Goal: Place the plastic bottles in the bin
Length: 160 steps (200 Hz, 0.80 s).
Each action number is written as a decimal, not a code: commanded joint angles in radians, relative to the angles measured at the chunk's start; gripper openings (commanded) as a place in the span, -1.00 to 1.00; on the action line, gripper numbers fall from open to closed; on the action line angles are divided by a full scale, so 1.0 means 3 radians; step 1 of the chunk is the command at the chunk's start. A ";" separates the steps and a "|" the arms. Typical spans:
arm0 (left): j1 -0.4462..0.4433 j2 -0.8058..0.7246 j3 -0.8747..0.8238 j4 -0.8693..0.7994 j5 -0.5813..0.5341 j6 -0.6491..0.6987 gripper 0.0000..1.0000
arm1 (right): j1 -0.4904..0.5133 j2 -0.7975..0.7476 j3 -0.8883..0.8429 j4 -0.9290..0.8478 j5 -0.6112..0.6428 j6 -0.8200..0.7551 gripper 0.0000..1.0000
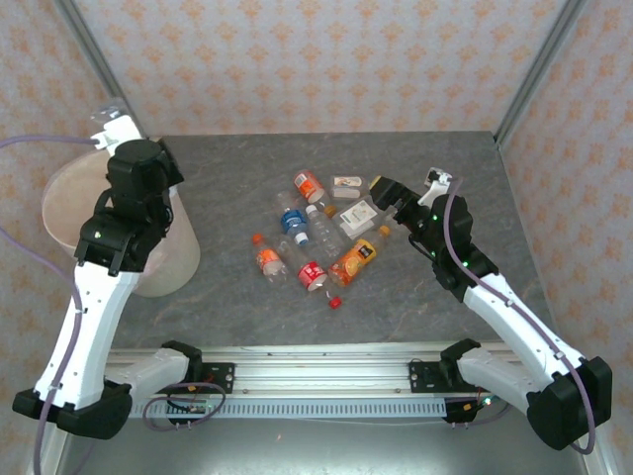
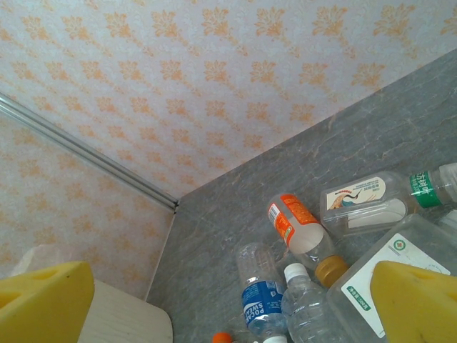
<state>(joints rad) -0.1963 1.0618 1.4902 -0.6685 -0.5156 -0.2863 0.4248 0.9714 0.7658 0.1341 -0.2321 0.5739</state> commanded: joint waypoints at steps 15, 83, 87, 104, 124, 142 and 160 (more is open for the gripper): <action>0.0711 -0.0127 -0.0190 0.0045 0.0279 -0.0370 -0.11 | 0.0007 -0.0023 -0.0001 -0.0012 0.0037 -0.0039 0.98; 0.1610 -0.0293 -0.0721 0.0380 0.0631 -0.1085 -0.10 | 0.0008 -0.0035 -0.0009 -0.0065 0.0063 -0.0054 0.98; 0.1662 -0.0284 -0.0743 0.0398 0.0688 -0.1132 -0.09 | 0.0008 -0.0041 -0.0001 -0.0074 0.0057 -0.0061 0.98; 0.1797 -0.0225 -0.0822 0.0490 0.0906 -0.1326 -0.10 | 0.0009 -0.0047 0.0009 -0.0123 0.0049 -0.0080 0.99; 0.1825 -0.0115 -0.0870 0.0529 0.0936 -0.1555 -0.07 | 0.0006 -0.0063 0.0015 -0.0150 0.0053 -0.0088 0.98; 0.1832 -0.0040 -0.0937 0.0581 0.0877 -0.1790 -0.06 | 0.0006 -0.0078 0.0014 -0.0174 0.0050 -0.0095 0.99; 0.1831 0.0003 -0.1041 0.0696 0.0813 -0.2044 -0.04 | 0.0008 -0.0102 0.0019 -0.0223 0.0047 -0.0107 0.98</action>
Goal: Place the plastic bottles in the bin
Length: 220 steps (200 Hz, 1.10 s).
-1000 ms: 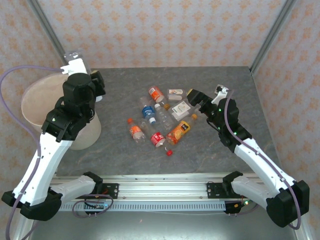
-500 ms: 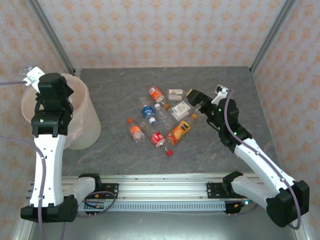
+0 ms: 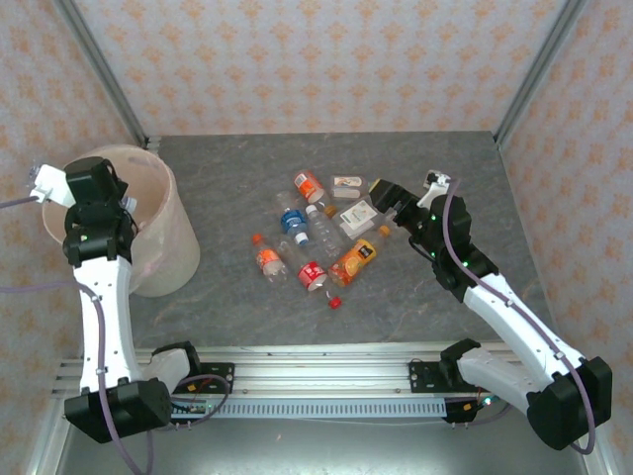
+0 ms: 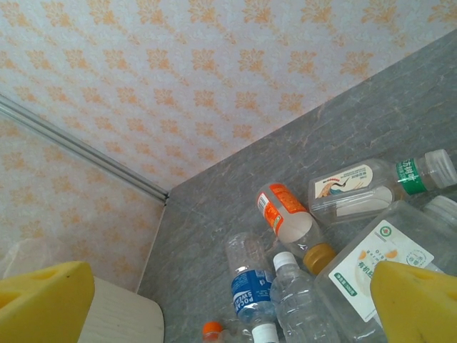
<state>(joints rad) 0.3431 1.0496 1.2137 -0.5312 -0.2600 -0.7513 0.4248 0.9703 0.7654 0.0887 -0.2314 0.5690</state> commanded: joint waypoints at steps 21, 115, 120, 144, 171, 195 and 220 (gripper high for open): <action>0.0032 0.0119 -0.0185 0.0306 -0.0117 -0.0788 -0.02 | 0.0006 -0.0123 0.0031 -0.0126 0.0048 -0.0115 0.98; 0.0032 0.0904 0.0170 -0.0280 -0.0264 -0.1722 0.36 | 0.0008 -0.0125 0.0054 -0.0153 0.0045 -0.0121 0.98; 0.0035 0.0944 0.0203 -0.0311 -0.0242 -0.1737 0.40 | 0.0009 -0.0131 0.0051 -0.0155 0.0043 -0.0119 0.98; 0.0033 0.1047 0.0317 -0.0393 -0.0143 -0.1782 0.61 | 0.0007 -0.0146 0.0042 -0.0187 0.0042 -0.0120 0.99; 0.0028 0.1023 0.0362 -0.0479 -0.0167 -0.1797 0.80 | 0.0008 -0.0170 0.0023 -0.0204 0.0068 -0.0127 0.98; 0.0027 0.0949 0.0357 -0.0491 -0.0177 -0.1764 0.85 | 0.0007 -0.0171 0.0015 -0.0199 0.0076 -0.0128 0.98; 0.0022 0.0850 0.0358 -0.0465 -0.0150 -0.1700 0.86 | 0.0006 -0.0160 0.0019 -0.0189 0.0071 -0.0128 0.98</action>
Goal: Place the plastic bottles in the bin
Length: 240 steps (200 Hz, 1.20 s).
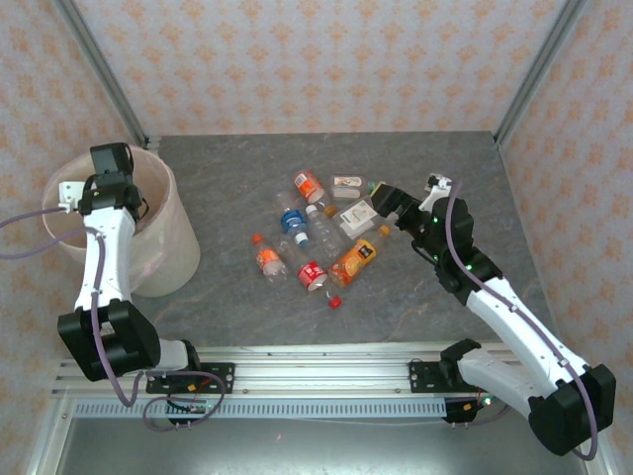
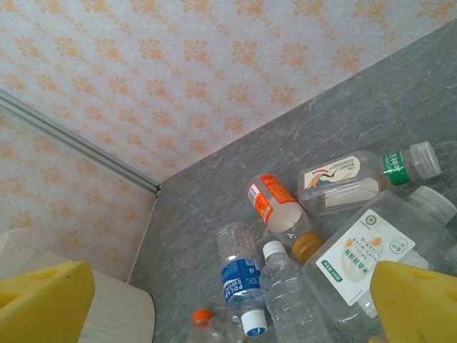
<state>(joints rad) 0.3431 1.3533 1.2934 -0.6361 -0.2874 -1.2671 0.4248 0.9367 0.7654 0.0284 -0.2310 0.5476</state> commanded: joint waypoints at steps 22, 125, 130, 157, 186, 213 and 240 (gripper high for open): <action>-0.0008 -0.0217 0.0113 -0.0086 0.0022 0.0058 0.92 | 0.0010 -0.0041 0.0012 0.0009 0.0061 -0.0055 0.98; -0.1261 -0.0436 0.0646 -0.0540 -0.1038 0.0644 1.00 | 0.0007 -0.0044 -0.0057 0.0036 0.0063 -0.0016 0.99; -0.1341 -0.0465 0.0636 -0.0529 -0.1118 0.0703 1.00 | 0.0006 -0.0044 -0.0058 0.0034 0.0069 -0.0024 0.98; -0.1802 -0.0540 0.0714 -0.0565 -0.1400 0.1027 1.00 | 0.0007 -0.0035 -0.0071 0.0035 0.0094 -0.0048 0.98; -0.2297 -0.0479 0.0817 -0.0611 -0.1263 0.1211 1.00 | 0.0006 -0.0001 -0.0086 0.0043 0.0113 -0.0055 0.99; -0.2798 -0.0251 0.1031 -0.0821 -0.1285 0.1319 1.00 | 0.0009 0.0060 -0.0061 0.0039 0.0095 -0.0037 0.98; -0.3266 0.0010 0.1075 -0.0895 -0.1179 0.1348 1.00 | 0.0007 0.0094 -0.0056 0.0001 0.0116 -0.0032 0.99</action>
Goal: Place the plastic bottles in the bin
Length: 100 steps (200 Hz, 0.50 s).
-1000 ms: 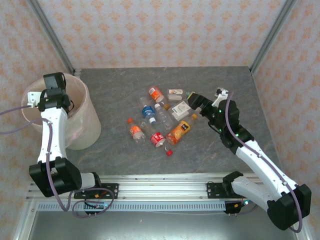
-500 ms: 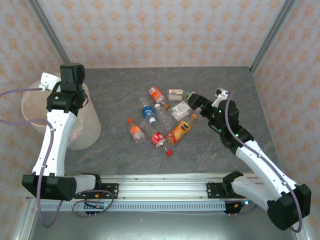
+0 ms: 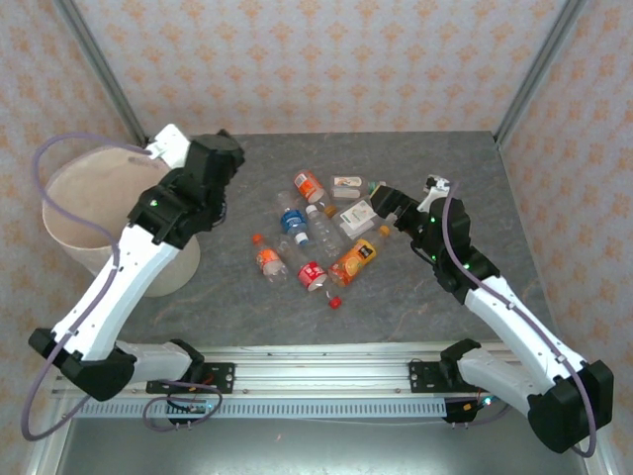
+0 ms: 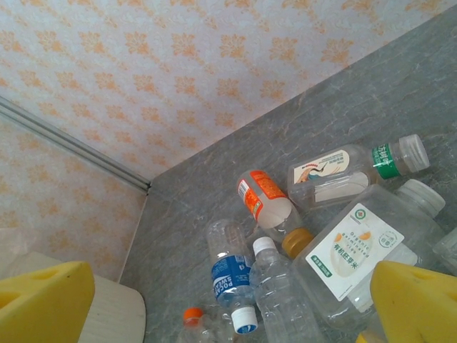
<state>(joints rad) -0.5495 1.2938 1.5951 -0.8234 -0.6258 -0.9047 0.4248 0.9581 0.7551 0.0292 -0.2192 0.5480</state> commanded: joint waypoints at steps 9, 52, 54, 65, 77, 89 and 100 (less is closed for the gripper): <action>-0.0423 0.0312 0.0076 -0.0317 0.0030 0.0127 1.00 | 0.0006 0.0023 -0.0026 -0.0010 0.0099 -0.0037 0.98; -0.0646 0.0700 -0.0315 -0.0330 0.0777 -0.0328 1.00 | 0.0006 0.0002 -0.0062 -0.0051 0.0170 -0.0053 0.98; -0.0648 0.0712 -0.0350 -0.0310 0.0824 -0.0351 1.00 | 0.0006 0.0002 -0.0065 -0.0051 0.0172 -0.0056 0.98; -0.0648 0.0783 -0.0531 -0.0238 0.0991 -0.0469 1.00 | 0.0006 -0.0003 -0.0068 -0.0065 0.0173 -0.0059 0.98; -0.0646 0.0844 -0.0678 -0.0261 0.1051 -0.0584 1.00 | 0.0006 -0.0011 -0.0064 -0.0093 0.0163 -0.0065 0.98; -0.0638 0.0859 -0.0844 -0.0181 0.1104 -0.0600 1.00 | 0.0007 -0.0022 -0.0070 -0.0116 0.0159 -0.0070 0.98; -0.0619 0.0862 -0.0981 -0.0082 0.1183 -0.0590 1.00 | 0.0006 -0.0025 -0.0087 -0.0120 0.0165 -0.0074 0.99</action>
<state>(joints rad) -0.7425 1.5612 1.3697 -0.8738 -0.3428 -1.0245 0.4248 0.9649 0.7475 0.0093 -0.1898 0.5465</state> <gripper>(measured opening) 0.999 0.993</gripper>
